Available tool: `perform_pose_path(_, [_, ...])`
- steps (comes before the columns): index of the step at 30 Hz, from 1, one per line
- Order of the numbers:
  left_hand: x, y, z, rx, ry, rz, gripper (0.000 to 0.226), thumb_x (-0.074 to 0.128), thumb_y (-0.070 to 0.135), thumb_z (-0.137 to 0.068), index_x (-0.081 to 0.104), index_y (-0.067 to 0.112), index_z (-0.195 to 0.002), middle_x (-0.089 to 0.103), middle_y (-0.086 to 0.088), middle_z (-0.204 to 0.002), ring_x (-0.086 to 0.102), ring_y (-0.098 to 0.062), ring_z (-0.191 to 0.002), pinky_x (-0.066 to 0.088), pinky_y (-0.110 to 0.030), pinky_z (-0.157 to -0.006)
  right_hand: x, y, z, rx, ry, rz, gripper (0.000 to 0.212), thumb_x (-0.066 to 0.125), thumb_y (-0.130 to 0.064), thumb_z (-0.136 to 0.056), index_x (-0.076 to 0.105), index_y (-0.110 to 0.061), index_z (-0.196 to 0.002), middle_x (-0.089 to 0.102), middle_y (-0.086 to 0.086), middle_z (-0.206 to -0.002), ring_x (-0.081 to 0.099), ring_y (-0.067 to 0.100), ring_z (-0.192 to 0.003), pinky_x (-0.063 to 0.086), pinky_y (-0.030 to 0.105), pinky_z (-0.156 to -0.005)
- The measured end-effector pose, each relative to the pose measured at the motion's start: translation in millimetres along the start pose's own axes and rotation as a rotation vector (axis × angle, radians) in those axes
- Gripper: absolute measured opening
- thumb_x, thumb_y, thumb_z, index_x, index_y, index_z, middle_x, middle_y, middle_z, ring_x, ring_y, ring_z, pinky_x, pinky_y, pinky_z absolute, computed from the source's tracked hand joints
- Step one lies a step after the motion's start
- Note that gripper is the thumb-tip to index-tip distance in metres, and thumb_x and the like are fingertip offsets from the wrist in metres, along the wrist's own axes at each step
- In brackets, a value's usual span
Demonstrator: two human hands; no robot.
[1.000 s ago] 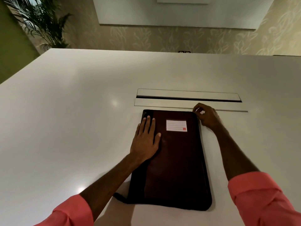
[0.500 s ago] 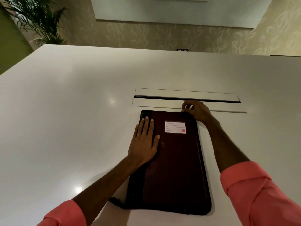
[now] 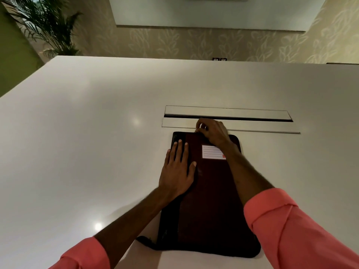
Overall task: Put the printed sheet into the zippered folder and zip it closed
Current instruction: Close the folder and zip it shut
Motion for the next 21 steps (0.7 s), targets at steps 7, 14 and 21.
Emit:
perform_pose_path(7, [3,-1,0,0.004,0.007,0.002,0.075,0.019,0.057,-0.112,0.011,0.017,-0.176,0.003,-0.008,-0.184,0.0,-0.024,-0.173,0.009,-0.046,-0.142,29,-37,-20,-0.08,-0.045,-0.046,0.012,0.067,-0.029,-0.102,0.072,-0.02,-0.107,0.075,-0.002,-0.107,0.068,0.018,-0.098,0.056,0.042,-0.089])
perform_pose_path(14, [4,-2,0,0.0,0.006,0.021,0.076,0.019,0.058,-0.112,0.012,0.018,-0.176,0.003,-0.008,-0.184,0.001,-0.026,-0.173,0.005,-0.046,-0.141,38,-53,-33,-0.093,-0.124,-0.088,0.012,0.066,-0.027,-0.102,0.072,-0.019,-0.109,0.076,0.0,-0.11,0.069,0.02,-0.102,0.058,0.045,-0.093])
perform_pose_path(21, [0,0,0,0.002,0.015,0.052,0.075,0.026,0.055,-0.113,0.012,0.016,-0.176,0.004,-0.009,-0.184,0.002,-0.027,-0.173,0.008,-0.047,-0.141,35,-60,-32,-0.027,-0.128,-0.017,0.024,0.06,-0.028,-0.105,0.071,-0.031,-0.126,0.076,-0.004,-0.119,0.07,0.019,-0.112,0.054,0.045,-0.102])
Point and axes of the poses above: each hand's wrist, its own z-axis away from the middle knuckle, its own x-axis out of the palm, y = z × x, the point moved 4 cm from there along -z, towards the middle knuckle
